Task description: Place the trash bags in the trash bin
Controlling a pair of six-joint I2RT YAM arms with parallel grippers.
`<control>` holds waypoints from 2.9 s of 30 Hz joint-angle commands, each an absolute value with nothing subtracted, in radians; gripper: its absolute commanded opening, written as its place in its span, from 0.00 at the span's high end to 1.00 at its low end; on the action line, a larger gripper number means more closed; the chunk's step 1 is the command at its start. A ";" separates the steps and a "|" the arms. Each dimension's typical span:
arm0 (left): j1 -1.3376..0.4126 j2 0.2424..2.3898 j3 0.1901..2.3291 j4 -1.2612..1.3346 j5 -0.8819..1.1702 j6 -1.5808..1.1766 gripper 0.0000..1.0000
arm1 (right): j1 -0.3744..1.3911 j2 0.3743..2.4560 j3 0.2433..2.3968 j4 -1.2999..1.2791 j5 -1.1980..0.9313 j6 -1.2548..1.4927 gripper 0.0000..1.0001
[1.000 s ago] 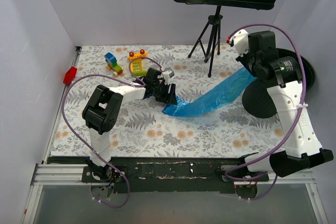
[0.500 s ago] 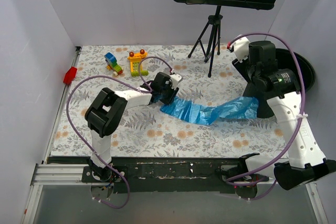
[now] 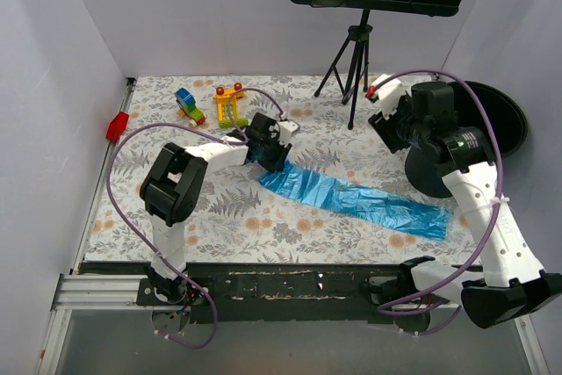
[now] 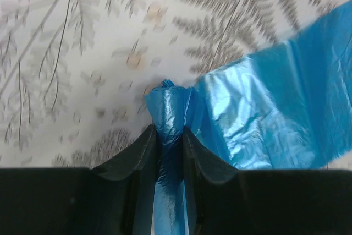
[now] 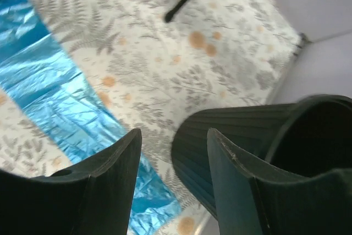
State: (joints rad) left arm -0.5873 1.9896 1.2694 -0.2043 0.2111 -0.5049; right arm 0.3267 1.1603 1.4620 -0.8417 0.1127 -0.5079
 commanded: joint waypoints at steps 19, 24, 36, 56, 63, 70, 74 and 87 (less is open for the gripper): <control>-0.462 1.519 1.713 -0.732 0.319 -0.410 1.00 | 0.406 1.298 1.459 -0.460 -0.592 -0.309 0.39; -0.462 1.512 1.851 -0.705 0.180 -0.446 1.00 | 0.513 1.289 1.451 -0.327 -0.501 -0.343 0.39; -0.462 1.574 2.080 -0.801 0.224 -0.523 1.00 | 0.736 1.291 1.369 0.063 -0.224 -0.440 0.32; -0.515 1.307 1.824 -0.558 0.190 -0.192 1.00 | 0.670 1.586 1.692 0.118 -0.546 -0.069 0.23; -0.529 1.321 1.864 -0.560 0.152 -0.201 1.00 | 0.670 1.693 1.802 0.222 -0.667 0.069 0.23; -0.529 1.339 1.884 -0.540 0.100 -0.206 1.00 | 0.654 1.710 1.799 0.316 -0.744 0.199 0.61; -0.529 1.341 1.873 -0.522 0.075 -0.206 1.00 | 0.635 1.675 1.738 0.354 -0.796 0.224 0.89; -0.529 1.322 1.787 -0.445 0.048 -0.114 1.00 | 0.585 1.611 1.651 0.468 -1.021 0.321 0.99</control>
